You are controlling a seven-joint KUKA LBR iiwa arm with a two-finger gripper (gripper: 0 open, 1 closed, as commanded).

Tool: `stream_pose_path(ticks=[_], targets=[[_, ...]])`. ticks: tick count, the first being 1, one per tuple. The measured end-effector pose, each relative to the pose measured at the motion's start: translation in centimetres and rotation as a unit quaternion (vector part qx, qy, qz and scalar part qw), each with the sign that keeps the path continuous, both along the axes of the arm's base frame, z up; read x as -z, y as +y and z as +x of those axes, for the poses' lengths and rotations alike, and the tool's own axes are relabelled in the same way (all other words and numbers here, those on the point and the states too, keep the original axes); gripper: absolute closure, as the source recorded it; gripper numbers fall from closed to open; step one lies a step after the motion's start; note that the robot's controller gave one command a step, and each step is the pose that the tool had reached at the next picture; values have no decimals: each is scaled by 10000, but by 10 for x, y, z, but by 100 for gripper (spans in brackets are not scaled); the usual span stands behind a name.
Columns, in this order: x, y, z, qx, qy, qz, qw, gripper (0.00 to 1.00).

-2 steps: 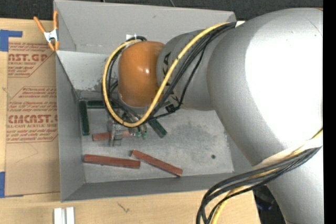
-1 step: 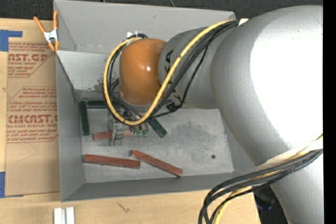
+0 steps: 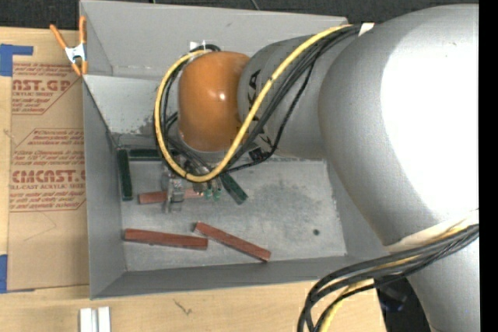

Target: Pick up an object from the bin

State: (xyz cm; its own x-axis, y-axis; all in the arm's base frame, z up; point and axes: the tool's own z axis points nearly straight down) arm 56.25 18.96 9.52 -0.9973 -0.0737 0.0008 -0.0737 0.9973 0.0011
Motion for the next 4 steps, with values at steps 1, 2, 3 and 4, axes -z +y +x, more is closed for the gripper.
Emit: stream_pose_path(ticks=[1,2,3,4], targets=[[-10,0,0,0,-4,1,10000,100],[-21,0,0,0,-12,3,10000,100],[-25,0,1,1,-20,6,10000,100],[-28,0,1,1,-16,5,10000,100]])
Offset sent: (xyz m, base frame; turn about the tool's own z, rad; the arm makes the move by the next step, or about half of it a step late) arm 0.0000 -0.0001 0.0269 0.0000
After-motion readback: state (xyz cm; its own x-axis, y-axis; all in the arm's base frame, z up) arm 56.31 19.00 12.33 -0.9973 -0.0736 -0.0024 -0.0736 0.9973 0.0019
